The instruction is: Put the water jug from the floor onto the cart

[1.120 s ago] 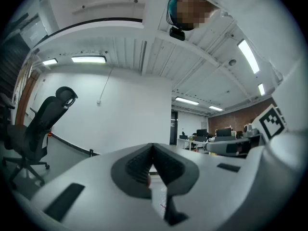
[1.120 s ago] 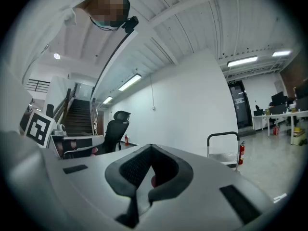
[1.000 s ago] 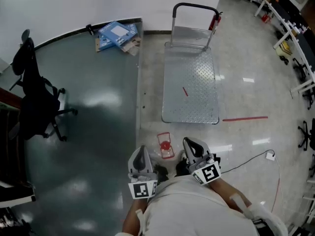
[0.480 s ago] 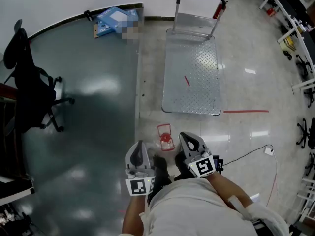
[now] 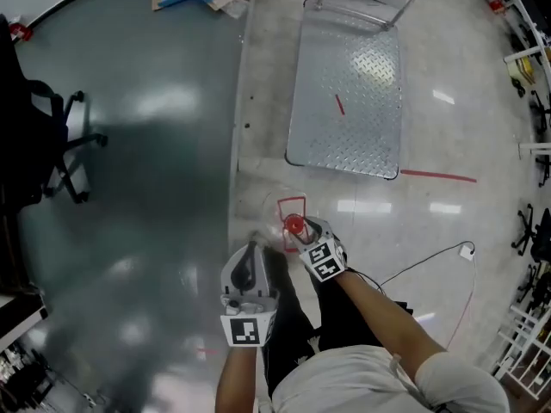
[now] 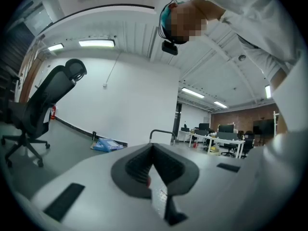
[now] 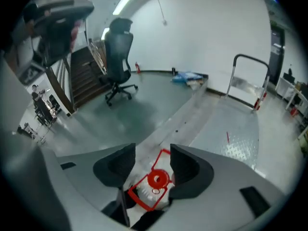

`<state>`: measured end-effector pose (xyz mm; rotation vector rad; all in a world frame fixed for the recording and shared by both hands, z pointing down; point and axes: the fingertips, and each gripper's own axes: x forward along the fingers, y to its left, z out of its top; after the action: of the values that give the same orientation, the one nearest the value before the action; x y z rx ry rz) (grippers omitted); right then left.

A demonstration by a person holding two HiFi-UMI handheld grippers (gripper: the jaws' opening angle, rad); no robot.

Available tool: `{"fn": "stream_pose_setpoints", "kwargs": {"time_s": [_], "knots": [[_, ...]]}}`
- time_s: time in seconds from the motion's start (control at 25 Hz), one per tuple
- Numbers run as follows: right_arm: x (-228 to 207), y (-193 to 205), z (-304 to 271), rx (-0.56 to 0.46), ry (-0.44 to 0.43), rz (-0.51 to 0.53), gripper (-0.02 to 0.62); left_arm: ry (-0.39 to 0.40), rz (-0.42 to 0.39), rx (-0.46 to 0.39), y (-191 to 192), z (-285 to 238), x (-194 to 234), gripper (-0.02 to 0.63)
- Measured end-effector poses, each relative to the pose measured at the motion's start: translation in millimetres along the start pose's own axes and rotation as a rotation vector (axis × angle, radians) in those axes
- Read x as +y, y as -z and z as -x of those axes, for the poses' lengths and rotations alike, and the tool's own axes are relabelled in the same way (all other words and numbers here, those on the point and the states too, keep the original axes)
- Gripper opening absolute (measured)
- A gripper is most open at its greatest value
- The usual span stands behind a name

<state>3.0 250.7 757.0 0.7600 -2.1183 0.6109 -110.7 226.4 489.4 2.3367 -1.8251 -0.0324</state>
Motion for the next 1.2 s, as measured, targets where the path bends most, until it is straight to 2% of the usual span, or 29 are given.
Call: {"fn": "stream_pose_setpoints", "kwargs": {"time_s": [0.12, 0.24, 0.36, 0.6, 0.92, 1.04, 1.2], "knots": [[-4.0, 57.7, -52.7, 0.157, 0.006, -0.02, 0.259, 0.022, 0.037, 0.041, 31.1, 0.0, 2.0, 0.004], [-8.3, 106.8, -81.7, 0.28, 0.038, -0.067, 0.279, 0.022, 0.061, 0.072, 52.9, 10.0, 5.5, 0.003], [-11.8, 128.8, -102.2, 0.351, 0.06, -0.081, 0.284, 0.009, 0.078, 0.091, 63.5, 18.1, 12.2, 0.003], [-9.7, 143.3, -130.9, 0.433, 0.056, -0.015, 0.285, -0.018, 0.096, 0.093, 63.6, 30.4, 21.7, 0.003], [-8.4, 142.8, -133.8, 0.447, 0.07, 0.006, 0.295, -0.019, 0.094, 0.093, 61.4, 37.8, 24.0, 0.003], [-4.7, 133.0, -120.0, 0.443, 0.054, 0.037, 0.295, -0.015, 0.088, 0.093, 56.8, 40.0, 18.2, 0.004], [0.0, 108.6, -72.9, 0.439, 0.0, 0.059, 0.295, -0.036, 0.082, 0.09, 35.6, 40.0, 0.5, 0.003]]}}
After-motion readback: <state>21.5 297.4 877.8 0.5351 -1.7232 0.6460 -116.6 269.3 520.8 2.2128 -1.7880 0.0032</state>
